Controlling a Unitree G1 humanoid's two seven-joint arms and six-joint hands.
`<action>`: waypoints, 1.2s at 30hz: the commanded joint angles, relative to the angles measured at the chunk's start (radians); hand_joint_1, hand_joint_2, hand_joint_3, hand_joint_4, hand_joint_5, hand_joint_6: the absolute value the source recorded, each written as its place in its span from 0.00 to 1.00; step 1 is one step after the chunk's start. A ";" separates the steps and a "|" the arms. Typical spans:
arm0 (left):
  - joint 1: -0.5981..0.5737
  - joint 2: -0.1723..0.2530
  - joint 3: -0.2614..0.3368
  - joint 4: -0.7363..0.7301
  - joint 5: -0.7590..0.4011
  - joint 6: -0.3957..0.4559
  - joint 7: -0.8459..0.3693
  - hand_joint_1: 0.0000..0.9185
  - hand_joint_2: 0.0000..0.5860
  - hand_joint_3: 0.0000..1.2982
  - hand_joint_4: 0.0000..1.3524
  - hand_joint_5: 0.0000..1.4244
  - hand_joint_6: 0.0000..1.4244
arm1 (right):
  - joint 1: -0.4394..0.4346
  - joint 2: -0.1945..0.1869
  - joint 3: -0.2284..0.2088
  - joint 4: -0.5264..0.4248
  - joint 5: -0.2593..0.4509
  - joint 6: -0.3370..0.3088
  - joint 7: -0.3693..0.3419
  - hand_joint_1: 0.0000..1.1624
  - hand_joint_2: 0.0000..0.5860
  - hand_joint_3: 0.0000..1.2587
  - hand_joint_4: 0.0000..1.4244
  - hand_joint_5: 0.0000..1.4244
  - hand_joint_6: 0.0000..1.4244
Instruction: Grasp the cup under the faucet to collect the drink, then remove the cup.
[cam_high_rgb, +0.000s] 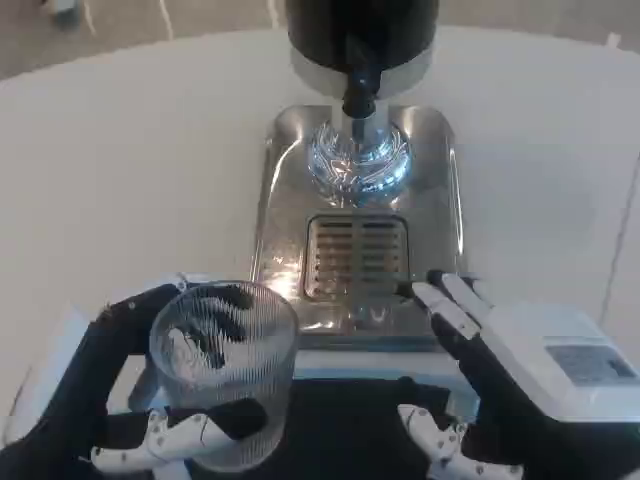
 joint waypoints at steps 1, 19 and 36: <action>0.000 0.012 0.009 -0.006 -0.020 -0.016 -0.007 0.52 0.22 0.80 0.92 1.00 1.00 | 0.013 0.020 0.007 -0.014 -0.017 -0.018 0.009 0.30 0.89 0.06 0.00 0.00 0.08; -0.022 0.014 0.008 0.018 -0.030 -0.021 -0.016 0.52 0.22 0.80 0.92 1.00 1.00 | -0.015 0.061 0.010 -0.007 -0.058 -0.028 0.036 0.30 0.89 0.06 0.00 0.00 0.08; -0.049 0.008 -0.014 0.060 -0.023 -0.003 -0.020 0.52 0.22 0.80 0.92 1.00 1.00 | 0.001 0.073 -0.026 -0.042 -0.076 -0.036 0.043 0.30 0.89 0.05 0.00 0.00 0.08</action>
